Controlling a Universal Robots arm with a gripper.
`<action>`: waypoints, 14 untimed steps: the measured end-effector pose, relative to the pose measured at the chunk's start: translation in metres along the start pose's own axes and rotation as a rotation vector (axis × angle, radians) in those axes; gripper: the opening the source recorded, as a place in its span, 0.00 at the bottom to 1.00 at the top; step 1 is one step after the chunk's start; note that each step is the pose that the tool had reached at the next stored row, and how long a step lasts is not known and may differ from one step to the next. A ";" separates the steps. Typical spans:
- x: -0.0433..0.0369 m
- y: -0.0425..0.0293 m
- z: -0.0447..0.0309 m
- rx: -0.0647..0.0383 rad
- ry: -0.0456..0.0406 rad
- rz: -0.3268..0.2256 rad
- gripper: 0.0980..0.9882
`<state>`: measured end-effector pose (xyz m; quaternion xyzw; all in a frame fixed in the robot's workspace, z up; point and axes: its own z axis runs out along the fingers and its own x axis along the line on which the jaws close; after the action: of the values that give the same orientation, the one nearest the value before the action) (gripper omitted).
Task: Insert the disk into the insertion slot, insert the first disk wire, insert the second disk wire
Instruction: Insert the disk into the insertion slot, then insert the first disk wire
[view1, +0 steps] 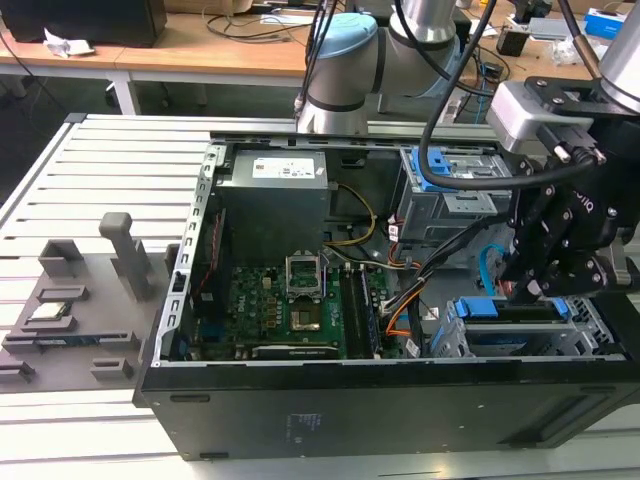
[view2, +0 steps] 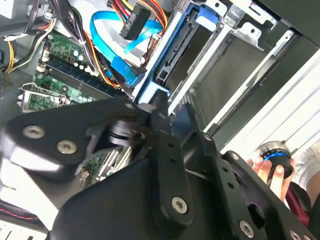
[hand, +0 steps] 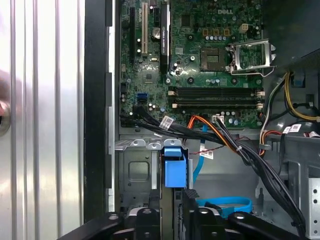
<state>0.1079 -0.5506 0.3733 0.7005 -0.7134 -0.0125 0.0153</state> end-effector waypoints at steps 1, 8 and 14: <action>0.0000 0.0000 0.0000 0.000 0.0000 0.000 0.22; 0.0000 0.0000 0.0000 0.000 0.0006 0.000 0.01; 0.0000 0.0000 0.0000 0.000 0.0010 0.000 0.01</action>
<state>0.1079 -0.5505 0.3733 0.7005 -0.7134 -0.0122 0.0157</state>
